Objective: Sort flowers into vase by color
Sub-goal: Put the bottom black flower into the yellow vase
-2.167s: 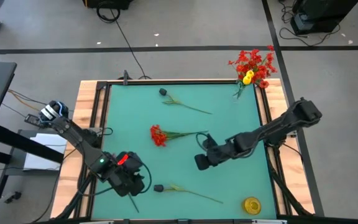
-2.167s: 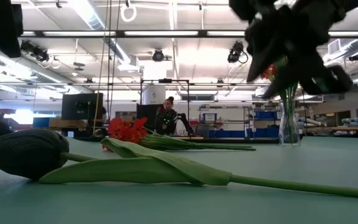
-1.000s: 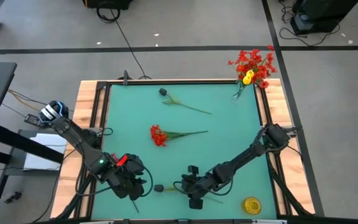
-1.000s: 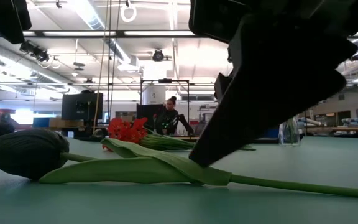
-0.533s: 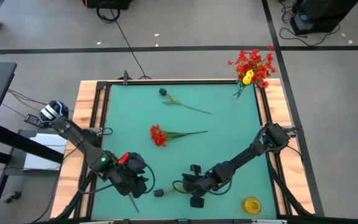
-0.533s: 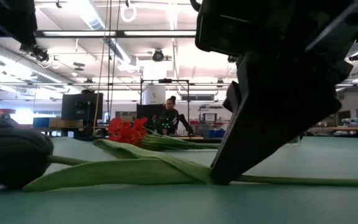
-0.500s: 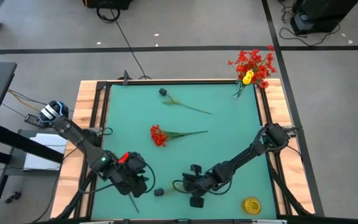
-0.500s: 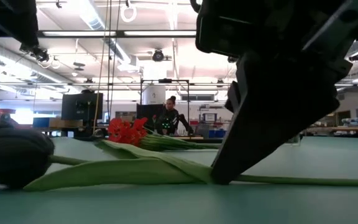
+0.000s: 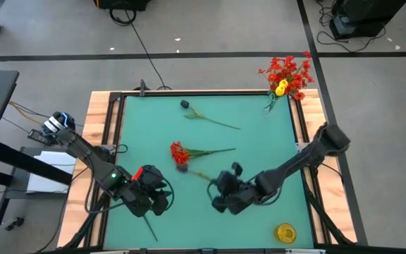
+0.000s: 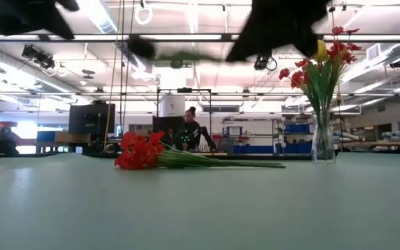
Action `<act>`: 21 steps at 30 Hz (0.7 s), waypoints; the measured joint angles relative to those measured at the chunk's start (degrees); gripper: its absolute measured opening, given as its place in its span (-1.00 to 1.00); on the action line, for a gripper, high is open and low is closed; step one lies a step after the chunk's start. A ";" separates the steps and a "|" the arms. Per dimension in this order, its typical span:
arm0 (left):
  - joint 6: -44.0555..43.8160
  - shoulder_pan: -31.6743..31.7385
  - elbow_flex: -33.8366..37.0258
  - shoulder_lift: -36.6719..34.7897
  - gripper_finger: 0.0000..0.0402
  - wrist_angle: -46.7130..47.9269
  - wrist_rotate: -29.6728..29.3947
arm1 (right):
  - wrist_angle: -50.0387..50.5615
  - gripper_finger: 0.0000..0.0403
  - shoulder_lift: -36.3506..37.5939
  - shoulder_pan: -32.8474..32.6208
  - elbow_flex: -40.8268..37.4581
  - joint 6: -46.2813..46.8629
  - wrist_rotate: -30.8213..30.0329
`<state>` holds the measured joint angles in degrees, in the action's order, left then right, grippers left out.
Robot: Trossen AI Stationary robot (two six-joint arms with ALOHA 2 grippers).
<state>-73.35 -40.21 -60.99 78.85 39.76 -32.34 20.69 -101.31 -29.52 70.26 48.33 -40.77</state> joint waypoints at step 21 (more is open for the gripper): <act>42.74 15.72 0.00 -1.58 -0.05 -31.00 -13.43 | -38.73 -1.00 13.33 15.37 0.11 -34.20 12.29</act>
<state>-30.61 -24.49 -60.99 77.28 8.76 -45.78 -18.05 -87.98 -14.15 70.37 14.13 -28.48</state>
